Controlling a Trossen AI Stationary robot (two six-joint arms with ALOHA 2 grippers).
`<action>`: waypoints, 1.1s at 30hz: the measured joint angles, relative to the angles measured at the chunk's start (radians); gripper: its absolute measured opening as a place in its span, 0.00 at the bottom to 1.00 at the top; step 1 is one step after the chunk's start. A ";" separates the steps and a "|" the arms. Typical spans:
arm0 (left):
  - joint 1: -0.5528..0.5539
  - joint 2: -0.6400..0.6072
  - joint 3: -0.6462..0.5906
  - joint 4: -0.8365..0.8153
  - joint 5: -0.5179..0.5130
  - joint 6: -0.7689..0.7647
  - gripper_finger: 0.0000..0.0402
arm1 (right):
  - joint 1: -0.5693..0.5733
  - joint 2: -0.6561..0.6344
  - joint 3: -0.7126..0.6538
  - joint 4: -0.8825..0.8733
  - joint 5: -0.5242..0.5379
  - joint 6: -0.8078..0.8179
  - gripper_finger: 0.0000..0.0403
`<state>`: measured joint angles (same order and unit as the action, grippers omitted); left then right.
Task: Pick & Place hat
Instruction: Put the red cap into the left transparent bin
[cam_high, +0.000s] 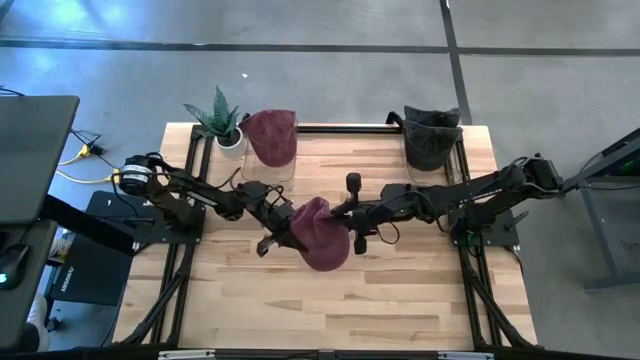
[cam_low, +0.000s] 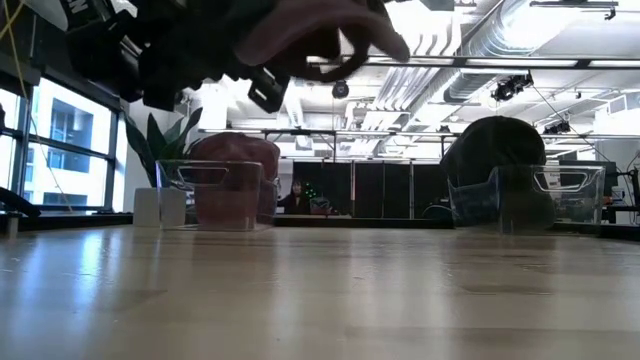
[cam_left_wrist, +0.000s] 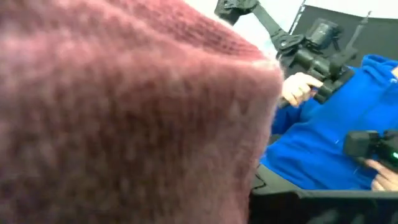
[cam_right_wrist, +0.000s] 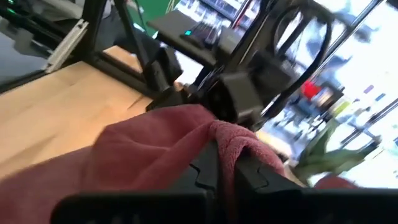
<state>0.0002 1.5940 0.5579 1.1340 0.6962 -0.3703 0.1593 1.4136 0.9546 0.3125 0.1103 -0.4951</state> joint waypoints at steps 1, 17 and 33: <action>0.000 -0.006 0.000 -0.024 -0.006 0.000 0.04 | 0.000 0.000 0.000 -0.017 -0.006 0.026 0.02; -0.001 -0.259 0.131 -0.940 -0.390 0.376 0.01 | -0.016 -0.121 0.000 -0.333 -0.104 0.455 0.26; 0.000 -0.264 0.155 -1.049 -0.545 0.439 0.01 | -0.077 -0.107 0.349 -0.868 -0.104 0.445 0.70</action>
<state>0.0005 1.3296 0.7128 0.0852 0.1513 0.0682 0.0821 1.3068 1.3040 -0.5559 0.0064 -0.0500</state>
